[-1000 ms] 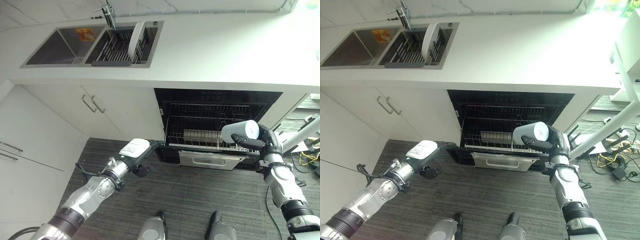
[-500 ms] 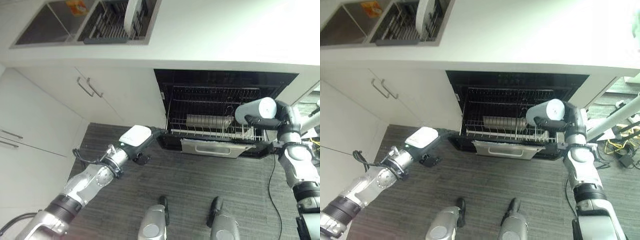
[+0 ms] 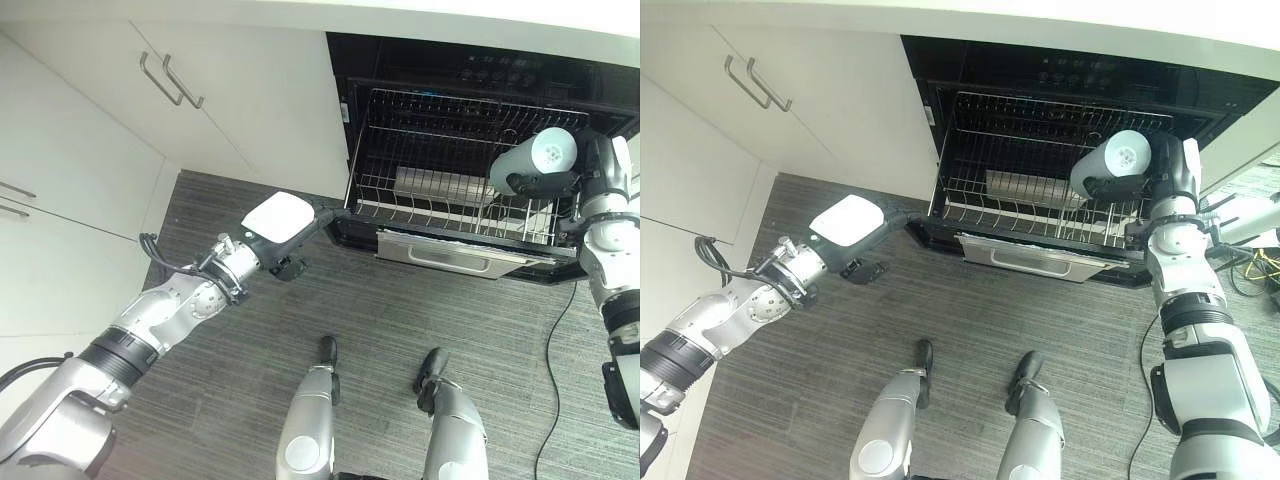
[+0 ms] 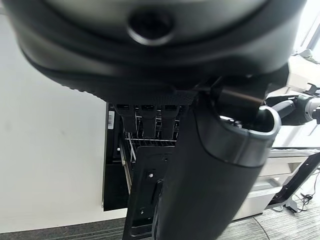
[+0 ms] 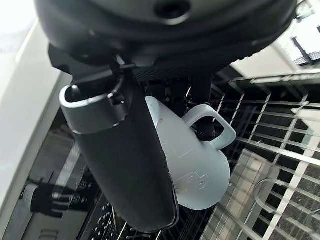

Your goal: Place the dishes in the dishwasher.

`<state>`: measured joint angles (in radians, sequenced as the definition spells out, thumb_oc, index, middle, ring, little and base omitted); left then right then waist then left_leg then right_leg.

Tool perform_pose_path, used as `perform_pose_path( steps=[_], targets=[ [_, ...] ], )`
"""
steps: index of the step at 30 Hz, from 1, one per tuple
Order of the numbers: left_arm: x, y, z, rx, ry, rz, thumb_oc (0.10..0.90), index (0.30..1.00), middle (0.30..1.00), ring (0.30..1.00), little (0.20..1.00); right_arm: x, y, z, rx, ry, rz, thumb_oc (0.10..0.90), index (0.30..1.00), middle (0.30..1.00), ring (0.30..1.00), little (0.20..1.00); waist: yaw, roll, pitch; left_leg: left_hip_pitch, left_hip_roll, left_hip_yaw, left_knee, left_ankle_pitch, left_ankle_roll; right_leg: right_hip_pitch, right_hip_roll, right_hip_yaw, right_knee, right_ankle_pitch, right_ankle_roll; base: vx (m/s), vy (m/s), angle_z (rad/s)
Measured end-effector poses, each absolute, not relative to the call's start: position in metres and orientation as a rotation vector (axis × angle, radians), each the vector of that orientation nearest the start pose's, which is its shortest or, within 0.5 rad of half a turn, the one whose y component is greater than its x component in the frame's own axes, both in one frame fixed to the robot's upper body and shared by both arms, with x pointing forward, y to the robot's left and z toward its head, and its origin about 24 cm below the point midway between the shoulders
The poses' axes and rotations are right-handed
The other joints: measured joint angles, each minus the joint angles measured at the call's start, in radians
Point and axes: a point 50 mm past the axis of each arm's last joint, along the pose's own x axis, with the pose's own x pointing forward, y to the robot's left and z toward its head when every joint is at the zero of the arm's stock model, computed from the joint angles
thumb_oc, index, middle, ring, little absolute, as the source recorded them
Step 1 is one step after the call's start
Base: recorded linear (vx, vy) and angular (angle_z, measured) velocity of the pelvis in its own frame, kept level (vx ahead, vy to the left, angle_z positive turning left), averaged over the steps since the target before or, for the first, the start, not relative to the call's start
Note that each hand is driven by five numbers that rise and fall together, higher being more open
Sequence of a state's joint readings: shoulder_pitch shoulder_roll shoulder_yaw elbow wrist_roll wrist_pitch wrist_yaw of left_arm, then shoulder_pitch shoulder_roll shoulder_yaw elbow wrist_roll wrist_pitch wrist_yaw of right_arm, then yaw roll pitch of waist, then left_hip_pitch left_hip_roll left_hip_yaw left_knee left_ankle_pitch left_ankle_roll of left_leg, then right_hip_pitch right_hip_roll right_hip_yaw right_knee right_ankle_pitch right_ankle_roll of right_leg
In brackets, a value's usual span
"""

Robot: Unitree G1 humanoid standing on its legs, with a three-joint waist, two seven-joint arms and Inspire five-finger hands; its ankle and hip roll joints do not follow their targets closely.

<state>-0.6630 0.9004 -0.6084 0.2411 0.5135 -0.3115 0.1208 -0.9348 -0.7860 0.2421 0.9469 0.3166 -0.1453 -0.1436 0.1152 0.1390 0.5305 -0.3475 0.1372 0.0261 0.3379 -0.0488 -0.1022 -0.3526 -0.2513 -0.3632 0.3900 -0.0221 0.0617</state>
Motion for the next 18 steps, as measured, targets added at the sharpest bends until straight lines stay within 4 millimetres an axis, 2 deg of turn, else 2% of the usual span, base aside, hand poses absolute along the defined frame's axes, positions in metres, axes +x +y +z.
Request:
perform_pose_path(
  steps=[4, 11, 18],
  targets=[
    [0.3267, 0.1792, 0.1594, 1.502, -0.579, -0.416, 0.800, 0.900, 0.900, 0.900, 0.900, 0.3762, -0.3137, 0.2117, -0.489, -0.178, -0.365, 0.400, 0.300, 0.300, 0.300, 0.300, 0.000, 0.000, 0.000, 0.000, -0.017, -0.004, -0.008, 0.003, 0.005, -0.003, -0.010, 0.029, 0.001, -0.001, 0.003, -0.03, 0.011, 0.08],
    [0.3264, 0.1790, 0.1592, 1.501, -0.581, -0.418, 0.800, 0.900, 0.900, 0.900, 0.900, 0.3769, -0.3119, 0.2110, -0.501, -0.177, -0.360, 0.400, 0.300, 0.300, 0.300, 0.300, 0.013, 0.000, 0.000, -0.002, -0.017, -0.005, -0.009, 0.004, 0.006, -0.005, -0.011, 0.028, 0.002, -0.003, 0.007, 0.00, -0.003, 0.01],
    [0.3260, 0.1793, 0.1600, 1.492, -0.599, -0.398, 0.800, 0.900, 0.900, 0.900, 0.900, 0.3737, -0.3182, 0.2110, -0.524, -0.197, -0.493, 0.400, 0.300, 0.300, 0.300, 0.300, 0.005, -0.001, 0.001, -0.024, -0.018, -0.007, -0.009, 0.004, 0.007, -0.026, -0.011, 0.030, 0.002, -0.003, 0.008, 0.00, 0.010, 0.01]
  ],
)
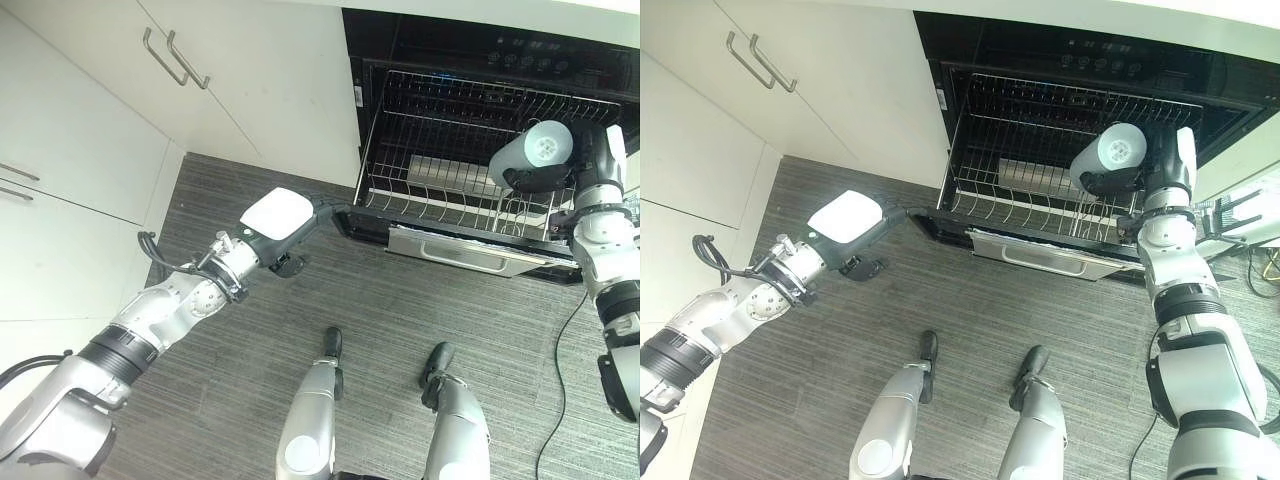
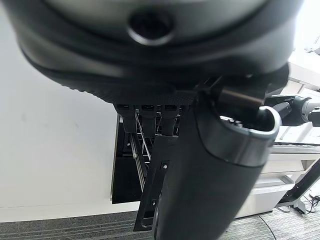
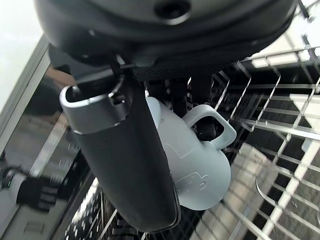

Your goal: Place the dishes in the dishwasher.

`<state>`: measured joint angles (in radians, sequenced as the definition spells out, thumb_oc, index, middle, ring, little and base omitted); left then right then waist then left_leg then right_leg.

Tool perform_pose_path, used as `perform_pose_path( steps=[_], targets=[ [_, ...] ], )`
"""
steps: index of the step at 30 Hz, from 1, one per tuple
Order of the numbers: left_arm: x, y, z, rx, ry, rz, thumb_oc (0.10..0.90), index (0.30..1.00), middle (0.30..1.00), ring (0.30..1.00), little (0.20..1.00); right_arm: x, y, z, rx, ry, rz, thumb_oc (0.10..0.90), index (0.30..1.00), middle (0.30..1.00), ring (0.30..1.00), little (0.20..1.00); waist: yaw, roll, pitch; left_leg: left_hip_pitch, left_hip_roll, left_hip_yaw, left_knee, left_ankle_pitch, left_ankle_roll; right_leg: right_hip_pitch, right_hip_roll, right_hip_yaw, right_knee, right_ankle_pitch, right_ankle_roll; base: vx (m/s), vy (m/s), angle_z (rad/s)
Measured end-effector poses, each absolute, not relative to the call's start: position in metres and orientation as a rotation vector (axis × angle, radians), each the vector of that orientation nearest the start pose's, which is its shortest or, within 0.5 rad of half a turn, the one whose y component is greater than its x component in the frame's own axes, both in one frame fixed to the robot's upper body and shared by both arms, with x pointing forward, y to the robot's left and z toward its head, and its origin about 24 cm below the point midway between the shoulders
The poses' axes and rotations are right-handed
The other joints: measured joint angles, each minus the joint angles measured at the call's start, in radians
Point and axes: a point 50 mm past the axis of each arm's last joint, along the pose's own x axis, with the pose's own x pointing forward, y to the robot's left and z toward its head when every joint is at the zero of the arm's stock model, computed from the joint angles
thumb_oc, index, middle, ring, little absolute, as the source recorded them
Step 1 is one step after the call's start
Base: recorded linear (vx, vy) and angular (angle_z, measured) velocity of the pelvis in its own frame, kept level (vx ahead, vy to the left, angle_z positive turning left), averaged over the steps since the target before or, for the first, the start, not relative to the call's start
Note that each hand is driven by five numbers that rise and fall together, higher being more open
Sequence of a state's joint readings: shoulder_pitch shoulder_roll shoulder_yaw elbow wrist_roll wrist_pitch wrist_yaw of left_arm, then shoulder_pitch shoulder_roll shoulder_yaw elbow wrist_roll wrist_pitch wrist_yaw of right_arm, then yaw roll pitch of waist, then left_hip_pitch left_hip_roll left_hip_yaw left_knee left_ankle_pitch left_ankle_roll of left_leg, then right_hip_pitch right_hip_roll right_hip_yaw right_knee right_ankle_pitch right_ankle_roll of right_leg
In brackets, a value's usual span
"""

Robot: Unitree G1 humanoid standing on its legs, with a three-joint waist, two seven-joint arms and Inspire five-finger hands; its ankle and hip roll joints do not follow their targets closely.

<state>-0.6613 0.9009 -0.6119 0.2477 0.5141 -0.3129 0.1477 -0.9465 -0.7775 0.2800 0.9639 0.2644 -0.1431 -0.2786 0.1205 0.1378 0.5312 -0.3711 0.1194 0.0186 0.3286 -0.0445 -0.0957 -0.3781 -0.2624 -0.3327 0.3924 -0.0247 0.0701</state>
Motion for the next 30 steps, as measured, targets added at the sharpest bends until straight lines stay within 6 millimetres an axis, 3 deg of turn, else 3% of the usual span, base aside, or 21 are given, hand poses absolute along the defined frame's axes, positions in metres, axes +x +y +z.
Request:
perform_pose_path(
  steps=[9, 15, 30],
  targets=[
    [0.323, 0.182, 0.157, 1.486, -0.587, -0.391, 0.800, 0.900, 0.900, 0.900, 0.900, 0.362, -0.335, 0.222, -0.494, -0.282, -0.752, 0.400, 0.300, 0.300, 0.300, 0.300, -0.011, 0.000, 0.000, 0.003, -0.001, 0.006, 0.009, 0.000, 0.000, 0.000, 0.001, 0.013, 0.001, 0.001, 0.001, 0.00, 0.006, -0.01],
    [0.322, 0.186, 0.160, 1.505, -0.587, -0.388, 0.800, 0.900, 0.900, 0.900, 0.900, 0.360, -0.338, 0.208, -0.511, -0.238, -0.727, 0.400, 0.300, 0.300, 0.300, 0.300, -0.014, -0.001, 0.000, 0.004, -0.001, 0.009, 0.010, -0.002, 0.002, 0.000, 0.002, 0.016, 0.001, 0.002, 0.001, 0.00, 0.000, 0.00],
    [0.322, 0.186, 0.161, 1.506, -0.590, -0.386, 0.800, 0.900, 0.900, 0.900, 0.900, 0.367, -0.325, 0.200, -0.620, -0.196, -0.558, 0.400, 0.300, 0.300, 0.300, 0.300, -0.007, -0.004, 0.002, 0.000, -0.001, 0.012, 0.015, -0.003, 0.004, 0.000, 0.002, 0.019, -0.006, 0.009, 0.000, 0.00, 0.000, 0.00]
  ],
)
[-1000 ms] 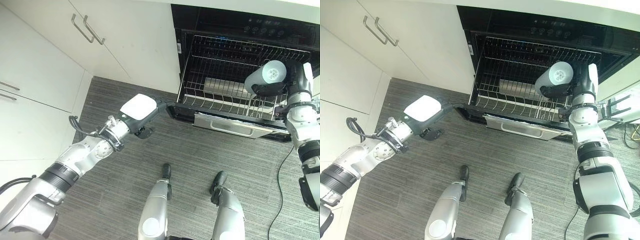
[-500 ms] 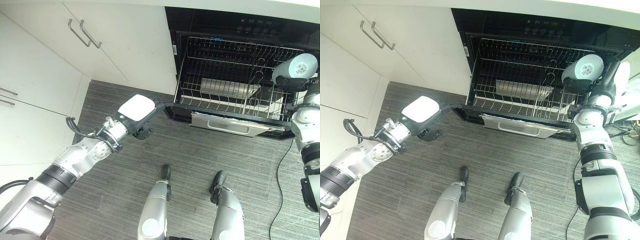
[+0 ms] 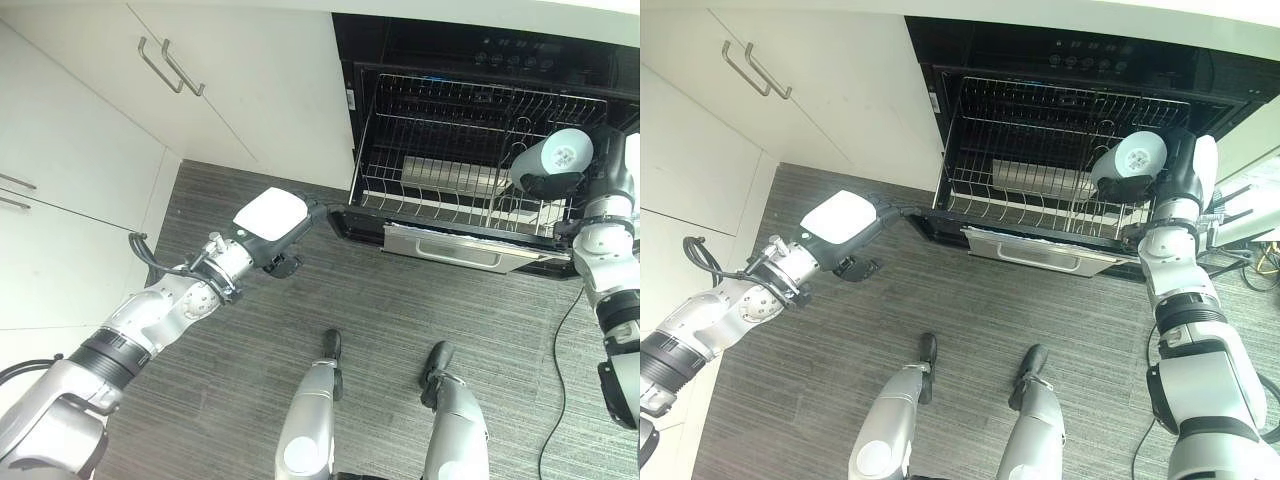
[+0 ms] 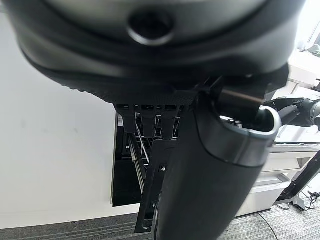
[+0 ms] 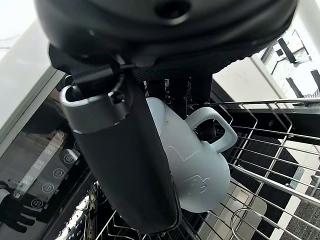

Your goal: Place the dishes in the dishwasher.

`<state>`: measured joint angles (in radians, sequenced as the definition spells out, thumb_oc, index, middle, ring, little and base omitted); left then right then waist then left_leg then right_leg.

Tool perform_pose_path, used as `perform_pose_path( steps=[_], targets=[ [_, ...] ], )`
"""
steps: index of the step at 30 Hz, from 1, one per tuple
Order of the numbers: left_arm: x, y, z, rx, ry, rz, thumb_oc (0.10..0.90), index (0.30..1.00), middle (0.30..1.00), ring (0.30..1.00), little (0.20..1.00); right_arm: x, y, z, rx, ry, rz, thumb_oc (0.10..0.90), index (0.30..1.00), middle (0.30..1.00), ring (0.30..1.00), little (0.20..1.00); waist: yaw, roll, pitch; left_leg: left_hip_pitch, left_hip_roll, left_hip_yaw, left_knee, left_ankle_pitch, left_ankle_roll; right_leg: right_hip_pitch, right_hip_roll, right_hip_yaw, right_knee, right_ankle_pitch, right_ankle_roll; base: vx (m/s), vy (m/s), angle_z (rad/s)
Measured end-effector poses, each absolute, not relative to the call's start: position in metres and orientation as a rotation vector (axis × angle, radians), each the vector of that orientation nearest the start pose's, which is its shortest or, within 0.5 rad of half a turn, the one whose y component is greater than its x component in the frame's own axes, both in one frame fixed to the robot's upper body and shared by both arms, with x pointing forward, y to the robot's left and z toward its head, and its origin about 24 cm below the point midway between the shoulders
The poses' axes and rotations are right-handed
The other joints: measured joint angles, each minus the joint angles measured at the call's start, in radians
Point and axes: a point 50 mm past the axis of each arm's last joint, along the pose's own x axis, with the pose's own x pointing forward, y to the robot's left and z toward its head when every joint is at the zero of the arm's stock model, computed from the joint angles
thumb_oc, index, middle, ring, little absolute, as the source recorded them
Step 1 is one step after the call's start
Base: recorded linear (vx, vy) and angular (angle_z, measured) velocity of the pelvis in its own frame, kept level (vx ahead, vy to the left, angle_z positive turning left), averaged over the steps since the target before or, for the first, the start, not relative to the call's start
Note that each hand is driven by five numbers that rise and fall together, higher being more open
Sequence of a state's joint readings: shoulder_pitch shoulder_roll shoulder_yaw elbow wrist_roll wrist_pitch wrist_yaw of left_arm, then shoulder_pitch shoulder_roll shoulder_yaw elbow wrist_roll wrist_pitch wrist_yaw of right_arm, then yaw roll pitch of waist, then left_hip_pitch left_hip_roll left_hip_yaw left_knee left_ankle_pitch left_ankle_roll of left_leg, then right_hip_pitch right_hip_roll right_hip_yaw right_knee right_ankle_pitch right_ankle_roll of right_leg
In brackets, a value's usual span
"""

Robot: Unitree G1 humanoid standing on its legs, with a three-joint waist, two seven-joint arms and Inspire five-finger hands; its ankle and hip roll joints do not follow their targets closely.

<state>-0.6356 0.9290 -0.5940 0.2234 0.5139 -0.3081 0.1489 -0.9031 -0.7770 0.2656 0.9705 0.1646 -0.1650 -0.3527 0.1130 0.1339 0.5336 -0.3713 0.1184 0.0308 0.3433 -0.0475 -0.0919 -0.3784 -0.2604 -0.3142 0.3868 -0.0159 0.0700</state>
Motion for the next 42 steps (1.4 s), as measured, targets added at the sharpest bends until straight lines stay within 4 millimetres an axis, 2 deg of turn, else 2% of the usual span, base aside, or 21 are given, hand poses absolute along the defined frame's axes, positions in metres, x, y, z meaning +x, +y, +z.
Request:
perform_pose_path(
  steps=[9, 16, 27, 28, 33, 36, 42],
  targets=[
    [0.322, 0.186, 0.162, 1.504, -0.597, -0.380, 0.800, 0.900, 0.900, 0.900, 0.900, 0.369, -0.320, 0.197, -0.641, -0.184, -0.517, 0.400, 0.300, 0.300, 0.300, 0.300, 0.000, -0.002, 0.001, -0.011, 0.000, -0.005, 0.001, -0.001, 0.001, -0.005, 0.000, -0.007, -0.003, 0.000, 0.000, 0.00, 0.000, 0.01],
    [0.323, 0.186, 0.163, 1.506, -0.599, -0.378, 0.800, 0.900, 0.900, 0.900, 0.900, 0.372, -0.315, 0.190, -0.775, -0.128, -0.455, 0.400, 0.300, 0.300, 0.300, 0.300, -0.001, -0.004, 0.002, -0.014, 0.000, -0.005, 0.002, -0.001, 0.001, -0.008, 0.000, -0.007, -0.003, 0.000, 0.000, 0.00, 0.000, 0.00],
    [0.324, 0.185, 0.166, 1.508, -0.608, -0.373, 0.800, 0.900, 0.900, 0.900, 0.900, 0.373, -0.318, 0.193, -0.767, -0.115, -0.465, 0.400, 0.300, 0.300, 0.300, 0.300, -0.004, -0.013, 0.003, -0.031, 0.001, -0.008, 0.009, -0.001, 0.001, -0.021, 0.000, -0.007, 0.000, 0.001, 0.001, 0.00, 0.000, 0.00],
    [0.324, 0.185, 0.166, 1.508, -0.608, -0.373, 0.800, 0.900, 0.900, 0.900, 0.900, 0.373, -0.318, 0.192, -0.764, -0.107, -0.460, 0.800, 0.900, 0.900, 0.900, 0.900, -0.004, -0.013, 0.003, -0.031, 0.001, -0.007, 0.010, -0.001, 0.001, -0.021, 0.000, -0.007, 0.001, 0.001, 0.000, 0.00, 0.000, 0.00],
    [0.324, 0.185, 0.166, 1.509, -0.608, -0.374, 0.800, 0.900, 0.900, 0.900, 0.900, 0.374, -0.320, 0.191, -0.693, -0.034, -0.410, 0.800, 0.900, 0.900, 0.900, 0.900, -0.003, -0.020, 0.003, -0.031, 0.001, -0.008, 0.016, -0.001, 0.001, -0.021, 0.000, -0.005, 0.006, 0.001, 0.000, 0.00, 0.000, 0.00],
    [0.324, 0.185, 0.166, 1.510, -0.608, -0.373, 0.800, 0.900, 0.900, 0.900, 0.900, 0.376, -0.319, 0.183, -0.689, 0.022, -0.367, 0.800, 0.900, 0.900, 0.900, 0.900, -0.002, -0.021, 0.003, -0.031, 0.001, -0.007, 0.017, -0.001, 0.001, -0.021, 0.000, -0.004, 0.006, 0.001, 0.000, 0.00, 0.000, 0.00],
    [0.324, 0.185, 0.167, 1.515, -0.604, -0.380, 0.800, 0.900, 0.900, 0.900, 0.900, 0.377, -0.316, 0.181, -0.651, 0.026, -0.341, 0.800, 0.900, 0.900, 0.900, 0.900, -0.005, -0.021, 0.003, -0.031, 0.001, -0.006, 0.018, -0.002, 0.002, -0.022, 0.000, 0.000, 0.006, 0.002, 0.000, 0.00, 0.000, 0.00]
  ],
)
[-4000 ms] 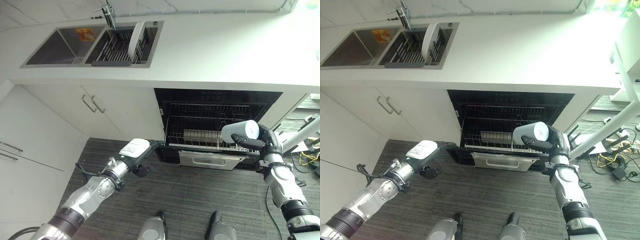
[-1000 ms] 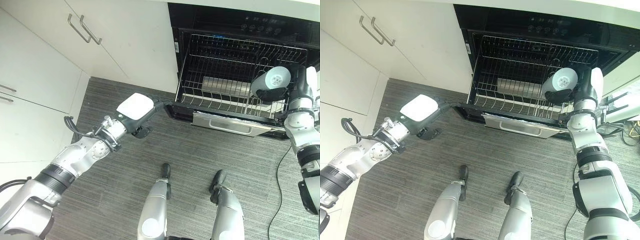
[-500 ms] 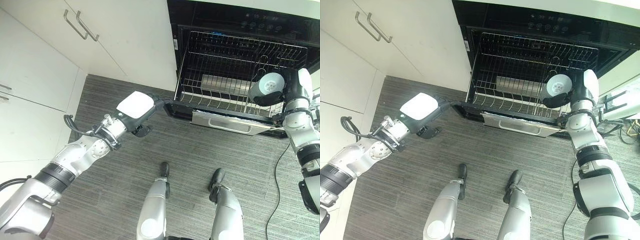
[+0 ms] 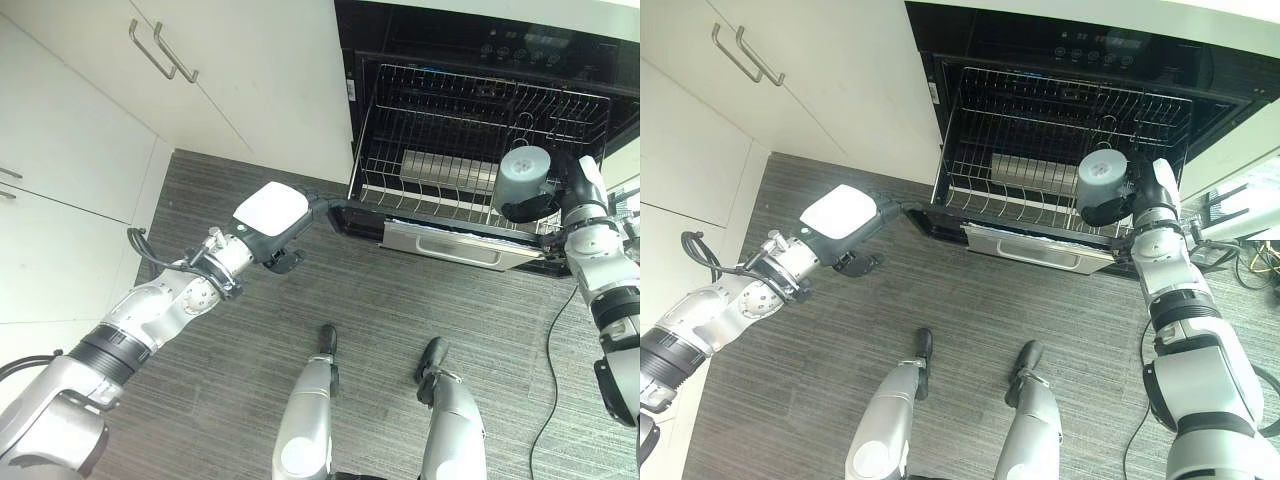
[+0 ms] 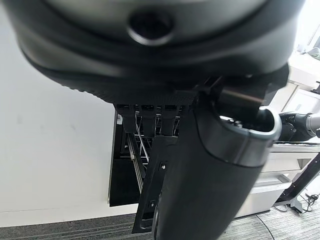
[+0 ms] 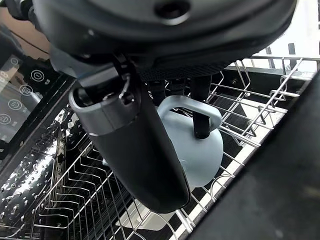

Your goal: Place the dishes in the dishwasher.

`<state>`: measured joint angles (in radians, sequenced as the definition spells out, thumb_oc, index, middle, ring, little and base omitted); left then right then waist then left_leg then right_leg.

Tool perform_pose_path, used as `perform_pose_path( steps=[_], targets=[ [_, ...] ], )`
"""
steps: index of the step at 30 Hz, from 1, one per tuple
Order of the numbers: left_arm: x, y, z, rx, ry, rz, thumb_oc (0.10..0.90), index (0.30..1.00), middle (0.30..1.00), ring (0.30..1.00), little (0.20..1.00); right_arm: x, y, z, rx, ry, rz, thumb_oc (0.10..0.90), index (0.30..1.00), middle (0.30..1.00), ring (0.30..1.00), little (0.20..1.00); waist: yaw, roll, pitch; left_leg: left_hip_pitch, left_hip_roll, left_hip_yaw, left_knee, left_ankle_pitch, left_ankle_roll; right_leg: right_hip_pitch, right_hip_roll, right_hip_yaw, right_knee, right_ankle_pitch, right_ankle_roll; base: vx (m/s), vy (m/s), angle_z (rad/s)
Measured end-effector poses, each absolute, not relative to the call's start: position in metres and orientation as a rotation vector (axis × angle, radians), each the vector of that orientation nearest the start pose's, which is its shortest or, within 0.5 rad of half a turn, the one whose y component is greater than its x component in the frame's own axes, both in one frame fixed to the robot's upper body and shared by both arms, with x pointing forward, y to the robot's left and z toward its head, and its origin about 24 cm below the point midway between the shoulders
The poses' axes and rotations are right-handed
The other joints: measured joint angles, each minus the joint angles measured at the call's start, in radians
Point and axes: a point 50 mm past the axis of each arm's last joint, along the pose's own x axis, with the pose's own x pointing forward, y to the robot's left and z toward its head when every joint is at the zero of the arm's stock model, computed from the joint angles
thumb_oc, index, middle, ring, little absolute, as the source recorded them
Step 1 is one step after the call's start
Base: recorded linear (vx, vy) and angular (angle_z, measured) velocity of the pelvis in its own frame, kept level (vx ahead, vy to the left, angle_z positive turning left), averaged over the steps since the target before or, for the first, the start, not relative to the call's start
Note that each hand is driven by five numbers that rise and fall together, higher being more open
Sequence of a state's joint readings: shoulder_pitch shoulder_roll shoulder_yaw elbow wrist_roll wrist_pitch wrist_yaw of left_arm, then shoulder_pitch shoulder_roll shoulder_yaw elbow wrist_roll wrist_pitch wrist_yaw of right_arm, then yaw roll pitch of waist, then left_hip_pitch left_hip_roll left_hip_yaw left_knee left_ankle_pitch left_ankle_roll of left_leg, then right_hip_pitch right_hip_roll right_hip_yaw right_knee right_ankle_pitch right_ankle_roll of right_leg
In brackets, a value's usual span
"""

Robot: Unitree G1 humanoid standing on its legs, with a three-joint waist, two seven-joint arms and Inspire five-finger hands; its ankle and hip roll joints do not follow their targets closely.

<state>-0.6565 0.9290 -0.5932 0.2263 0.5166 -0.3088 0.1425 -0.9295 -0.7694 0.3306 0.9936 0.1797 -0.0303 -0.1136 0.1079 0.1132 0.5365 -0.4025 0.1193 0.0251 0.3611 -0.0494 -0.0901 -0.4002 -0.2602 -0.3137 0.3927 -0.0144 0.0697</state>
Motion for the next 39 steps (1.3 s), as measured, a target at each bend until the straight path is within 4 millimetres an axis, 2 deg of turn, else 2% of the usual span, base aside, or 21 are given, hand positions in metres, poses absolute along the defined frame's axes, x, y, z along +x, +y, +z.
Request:
perform_pose_path(
  steps=[4, 7, 12, 20, 24, 30, 34, 36, 38, 39],
  targets=[
    [0.325, 0.185, 0.167, 1.516, -0.602, -0.381, 0.800, 0.900, 0.900, 0.900, 0.900, 0.377, -0.314, 0.184, -0.610, 0.011, -0.303, 0.800, 0.900, 0.900, 0.900, 0.900, -0.009, -0.001, 0.001, -0.001, 0.000, 0.001, 0.000, 0.000, 0.000, -0.002, 0.000, 0.001, 0.001, 0.000, 0.000, 0.00, 0.000, 0.00],
    [0.325, 0.186, 0.169, 1.515, -0.604, -0.373, 0.800, 0.900, 0.900, 0.900, 0.900, 0.378, -0.310, 0.190, -0.639, -0.018, -0.291, 0.800, 0.900, 0.900, 0.900, 0.900, -0.020, -0.002, 0.001, -0.017, 0.000, 0.003, 0.003, 0.000, 0.000, -0.021, 0.000, 0.002, 0.006, 0.000, 0.000, 0.00, 0.000, 0.00],
    [0.325, 0.187, 0.171, 1.518, -0.598, -0.373, 0.800, 0.900, 0.900, 0.900, 0.900, 0.376, -0.307, 0.189, -0.721, -0.036, -0.315, 0.800, 0.900, 0.900, 0.900, 0.900, -0.025, -0.003, 0.001, -0.017, 0.000, 0.005, 0.003, -0.001, 0.000, -0.024, 0.000, 0.004, 0.007, 0.000, 0.000, 0.00, 0.000, 0.00],
    [0.323, 0.187, 0.173, 1.513, -0.596, -0.366, 0.800, 0.900, 0.900, 0.900, 0.900, 0.365, -0.304, 0.193, -0.734, -0.176, -0.491, 0.800, 0.900, 0.900, 0.900, 0.900, -0.029, -0.003, 0.002, -0.019, 0.000, 0.022, 0.003, -0.007, 0.005, -0.038, 0.000, 0.021, 0.007, 0.001, 0.001, 0.01, 0.014, -0.04],
    [0.316, 0.198, 0.167, 1.490, -0.553, -0.333, 0.800, 0.900, 0.900, 0.900, 0.900, 0.347, -0.298, 0.202, -0.687, -0.313, -0.580, 0.800, 0.900, 0.900, 0.900, 0.900, -0.057, -0.005, 0.002, -0.015, 0.000, 0.030, 0.009, -0.015, 0.007, -0.039, 0.001, 0.039, 0.007, 0.001, 0.001, 0.00, 0.038, -0.05],
    [0.312, 0.199, 0.161, 1.479, -0.536, -0.335, 0.800, 0.900, 0.900, 0.900, 0.900, 0.340, -0.303, 0.182, -0.671, -0.268, -0.637, 0.800, 0.900, 0.900, 0.900, 0.900, -0.074, -0.004, 0.002, -0.013, 0.000, 0.044, 0.024, -0.019, 0.011, -0.039, 0.002, 0.055, 0.006, 0.009, 0.007, 0.00, 0.045, -0.06],
    [0.309, 0.203, 0.159, 1.471, -0.520, -0.318, 0.800, 0.900, 0.900, 0.900, 0.900, 0.336, -0.296, 0.180, -0.641, -0.300, -0.632, 0.800, 0.900, 0.900, 0.900, 0.900, -0.079, -0.004, 0.002, -0.013, 0.000, 0.052, 0.027, -0.020, 0.013, -0.039, 0.003, 0.062, -0.004, 0.017, 0.008, 0.00, 0.054, -0.06],
    [0.303, 0.204, 0.155, 1.452, -0.515, -0.309, 0.800, 0.900, 0.900, 0.900, 0.900, 0.323, -0.282, 0.179, -0.550, -0.385, -0.613, 0.800, 0.900, 0.900, 0.900, 0.900, -0.084, -0.004, 0.002, -0.012, 0.001, 0.052, 0.027, -0.023, 0.014, -0.039, 0.004, 0.062, -0.005, 0.017, 0.009, -0.01, 0.060, -0.02],
    [0.299, 0.208, 0.145, 1.436, -0.479, -0.289, 0.800, 0.900, 0.900, 0.900, 0.900, 0.306, -0.249, 0.173, -0.372, -0.510, -0.505, 0.800, 0.900, 0.900, 0.900, 0.900, -0.099, -0.004, 0.002, 0.008, 0.001, 0.057, 0.034, -0.035, 0.017, -0.018, 0.004, 0.067, -0.005, 0.018, 0.009, 0.00, 0.091, -0.06],
    [0.296, 0.207, 0.138, 1.416, -0.458, -0.277, 0.800, 0.900, 0.900, 0.900, 0.900, 0.298, -0.243, 0.167, -0.333, -0.518, -0.482, 0.800, 0.900, 0.900, 0.900, 0.900, -0.104, -0.004, 0.002, 0.023, 0.001, 0.061, 0.037, -0.041, 0.018, -0.003, 0.005, 0.077, -0.008, 0.017, 0.009, 0.00, 0.099, -0.11]
  ],
)
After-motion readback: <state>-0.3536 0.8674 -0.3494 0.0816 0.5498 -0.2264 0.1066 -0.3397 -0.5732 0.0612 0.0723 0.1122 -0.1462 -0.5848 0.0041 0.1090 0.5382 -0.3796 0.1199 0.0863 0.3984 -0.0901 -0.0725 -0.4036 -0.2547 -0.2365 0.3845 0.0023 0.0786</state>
